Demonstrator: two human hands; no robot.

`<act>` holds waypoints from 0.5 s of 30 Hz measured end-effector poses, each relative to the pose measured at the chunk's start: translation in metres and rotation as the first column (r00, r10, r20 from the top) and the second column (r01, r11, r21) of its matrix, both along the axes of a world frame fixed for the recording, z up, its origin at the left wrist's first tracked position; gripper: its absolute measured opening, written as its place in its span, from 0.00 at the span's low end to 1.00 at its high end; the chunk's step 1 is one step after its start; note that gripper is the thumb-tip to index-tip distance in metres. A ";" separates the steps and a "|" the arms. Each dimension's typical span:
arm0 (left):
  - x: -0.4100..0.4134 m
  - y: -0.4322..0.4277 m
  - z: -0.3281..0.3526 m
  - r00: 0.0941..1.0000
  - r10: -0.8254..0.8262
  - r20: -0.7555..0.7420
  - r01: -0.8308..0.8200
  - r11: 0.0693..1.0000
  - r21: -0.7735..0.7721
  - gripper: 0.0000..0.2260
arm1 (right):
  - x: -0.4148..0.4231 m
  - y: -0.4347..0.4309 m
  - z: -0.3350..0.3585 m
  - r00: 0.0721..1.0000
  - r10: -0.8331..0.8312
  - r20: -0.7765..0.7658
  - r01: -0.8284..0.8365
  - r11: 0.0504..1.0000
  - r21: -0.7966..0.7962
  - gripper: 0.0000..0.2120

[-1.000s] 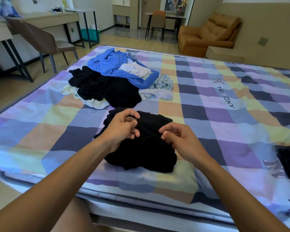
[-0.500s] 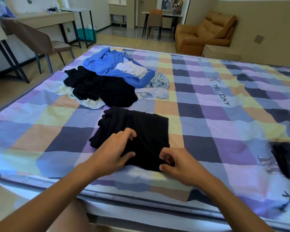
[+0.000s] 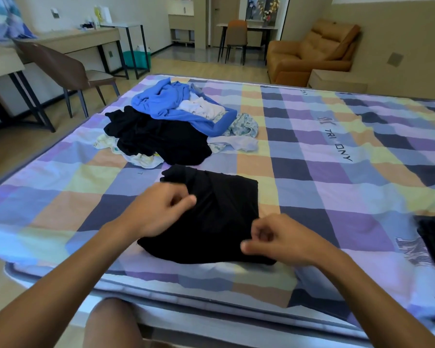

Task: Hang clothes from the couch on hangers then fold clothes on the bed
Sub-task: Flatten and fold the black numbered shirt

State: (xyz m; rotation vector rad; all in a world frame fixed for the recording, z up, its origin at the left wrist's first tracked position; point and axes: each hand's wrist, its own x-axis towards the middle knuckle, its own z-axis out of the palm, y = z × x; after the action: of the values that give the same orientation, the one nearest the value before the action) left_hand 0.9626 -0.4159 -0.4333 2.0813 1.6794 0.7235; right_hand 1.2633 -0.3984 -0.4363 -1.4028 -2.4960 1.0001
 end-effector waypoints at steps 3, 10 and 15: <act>0.006 0.040 -0.003 0.895 0.431 -0.112 -0.397 0.887 0.237 0.17 | -0.028 0.019 0.009 0.970 -0.206 -0.132 0.229 0.952 0.202 0.20; 0.008 0.084 -0.015 0.833 0.542 -0.112 -0.513 0.833 0.209 0.09 | -0.057 0.066 -0.026 0.884 -0.457 -0.097 0.467 0.860 0.204 0.18; -0.031 0.107 -0.002 0.719 0.625 0.306 -0.649 0.760 -0.027 0.09 | -0.059 0.068 -0.044 0.879 -0.477 -0.027 0.457 0.823 0.336 0.14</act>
State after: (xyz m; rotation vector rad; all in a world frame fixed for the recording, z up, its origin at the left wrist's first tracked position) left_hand 0.9314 -0.3091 -0.4354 1.2935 2.2153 1.2593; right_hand 1.2048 -0.3301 -0.4798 -1.8084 -2.0515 0.4190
